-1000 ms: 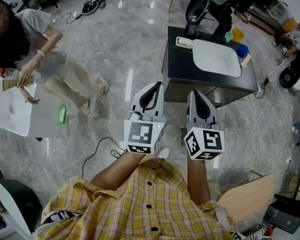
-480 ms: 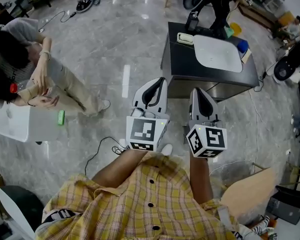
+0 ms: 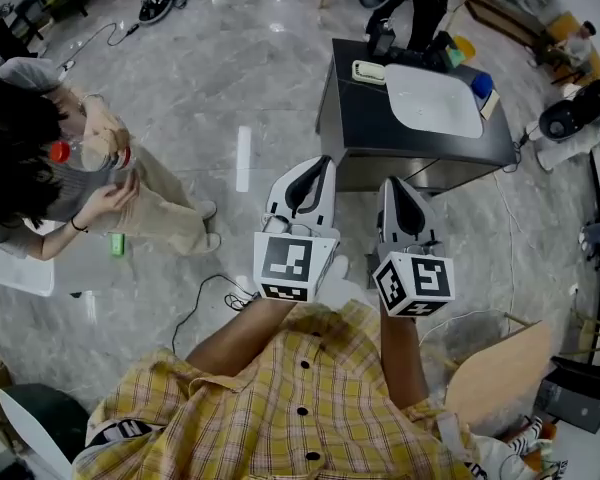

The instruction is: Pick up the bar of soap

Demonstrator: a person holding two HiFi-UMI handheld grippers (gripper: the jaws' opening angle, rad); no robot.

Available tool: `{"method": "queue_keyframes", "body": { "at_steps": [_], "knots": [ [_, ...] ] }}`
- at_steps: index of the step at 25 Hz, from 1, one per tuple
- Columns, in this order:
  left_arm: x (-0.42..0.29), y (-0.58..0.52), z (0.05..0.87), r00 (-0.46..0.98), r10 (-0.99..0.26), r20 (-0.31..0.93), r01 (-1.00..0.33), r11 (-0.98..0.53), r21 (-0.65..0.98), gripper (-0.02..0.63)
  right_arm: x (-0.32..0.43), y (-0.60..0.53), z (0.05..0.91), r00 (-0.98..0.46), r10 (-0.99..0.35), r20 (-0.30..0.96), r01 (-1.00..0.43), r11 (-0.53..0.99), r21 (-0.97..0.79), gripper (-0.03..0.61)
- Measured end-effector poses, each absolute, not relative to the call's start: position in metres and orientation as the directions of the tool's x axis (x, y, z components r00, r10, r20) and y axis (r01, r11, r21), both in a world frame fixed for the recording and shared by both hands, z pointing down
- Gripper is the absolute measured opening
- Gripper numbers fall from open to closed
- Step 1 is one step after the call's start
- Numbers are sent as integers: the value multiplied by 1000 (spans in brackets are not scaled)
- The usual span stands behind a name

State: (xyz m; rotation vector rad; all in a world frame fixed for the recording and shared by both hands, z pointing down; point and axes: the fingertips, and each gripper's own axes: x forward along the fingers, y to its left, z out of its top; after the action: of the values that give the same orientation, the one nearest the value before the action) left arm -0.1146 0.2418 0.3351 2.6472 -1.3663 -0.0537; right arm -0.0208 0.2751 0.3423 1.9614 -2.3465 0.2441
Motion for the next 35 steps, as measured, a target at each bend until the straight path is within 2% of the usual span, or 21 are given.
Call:
{"method": "queue_keyframes", "body": {
  "at_steps": [7, 16, 35],
  "knots": [
    [-111, 219, 332, 577, -817, 28, -812, -569, 133, 11, -21, 251, 340, -201, -971, 132, -979, 194, -67, 18],
    [-80, 156, 340, 559, -827, 57, -828, -553, 95, 11, 13, 182, 344, -220, -967, 128, -974, 210, -88, 18],
    [30, -12, 337, 451, -883, 132, -892, -452, 24, 11, 151, -1, 343, -297, -947, 122, -946, 275, -173, 18]
  ]
}}
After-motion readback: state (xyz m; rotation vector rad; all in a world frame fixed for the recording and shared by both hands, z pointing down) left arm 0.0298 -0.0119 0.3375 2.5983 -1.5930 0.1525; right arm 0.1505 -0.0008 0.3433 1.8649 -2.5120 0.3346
